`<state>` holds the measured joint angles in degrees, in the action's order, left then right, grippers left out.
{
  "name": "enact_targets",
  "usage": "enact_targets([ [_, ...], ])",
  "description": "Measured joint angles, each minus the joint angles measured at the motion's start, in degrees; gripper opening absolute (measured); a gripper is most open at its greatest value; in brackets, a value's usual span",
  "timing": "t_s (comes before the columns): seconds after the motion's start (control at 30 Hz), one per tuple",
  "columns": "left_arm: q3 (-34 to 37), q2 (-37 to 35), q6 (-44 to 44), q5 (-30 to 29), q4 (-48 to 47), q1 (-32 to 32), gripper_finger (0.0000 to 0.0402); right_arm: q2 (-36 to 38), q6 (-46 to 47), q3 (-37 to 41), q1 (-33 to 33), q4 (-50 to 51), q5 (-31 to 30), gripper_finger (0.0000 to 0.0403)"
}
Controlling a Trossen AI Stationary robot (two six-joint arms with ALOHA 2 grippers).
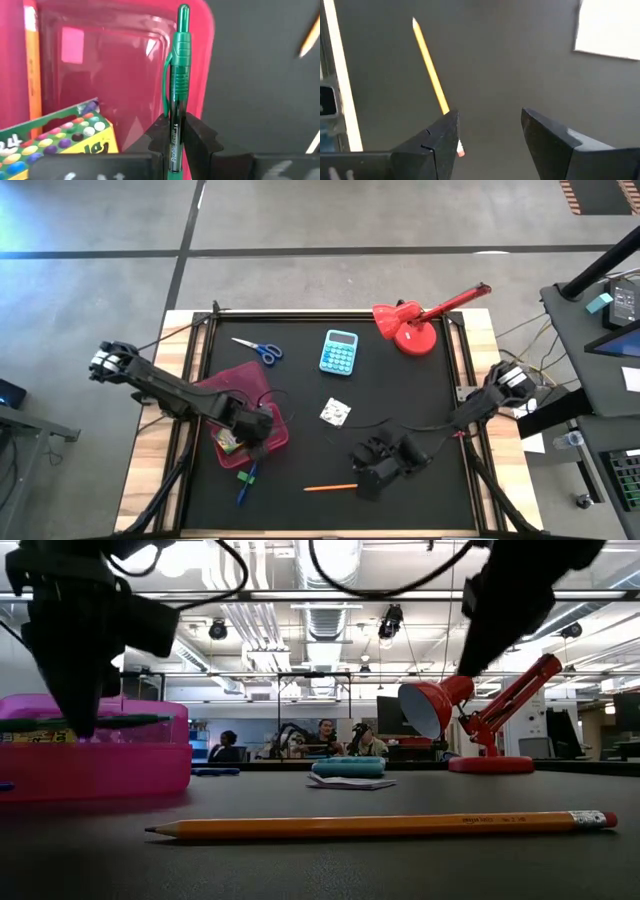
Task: Pack school essentials
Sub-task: Put the green pen into the red supply box, then put the orange pencil into the red supply box
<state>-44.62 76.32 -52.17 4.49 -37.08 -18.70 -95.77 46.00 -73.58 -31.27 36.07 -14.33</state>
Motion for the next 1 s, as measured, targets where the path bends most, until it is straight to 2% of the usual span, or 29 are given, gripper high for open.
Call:
enact_targets([
  [0.1,0.0,1.4,0.8,2.4,0.0,0.0,0.0024,-2.3,-0.9,-0.2,0.0,-2.8,3.6,0.0203],
  [0.23,0.0,2.1,1.1,2.6,-0.1,0.0,0.0035,-4.8,-2.7,-0.2,-0.1,-6.8,5.8,0.0203],
  [0.5,-0.4,-0.6,-0.1,2.7,-1.0,0.1,0.0113,-7.4,-3.7,-0.2,-0.1,-10.5,7.4,0.0203],
  [0.6,-0.4,-2.3,-1.9,2.8,-1.0,0.1,0.0131,-7.8,-4.1,-0.2,-0.1,-11.6,7.4,0.0203],
  [0.8,-1.8,-6.2,-4.0,2.7,0.5,0.0,0.0136,-9.3,-6.3,-0.2,-0.2,-11.7,7.4,0.0203],
  [1.0,-2.2,-9.6,-4.2,2.0,10.0,0.0,0.0137,-11.3,-11.1,-0.2,-0.9,-12.7,7.5,0.0203],
])
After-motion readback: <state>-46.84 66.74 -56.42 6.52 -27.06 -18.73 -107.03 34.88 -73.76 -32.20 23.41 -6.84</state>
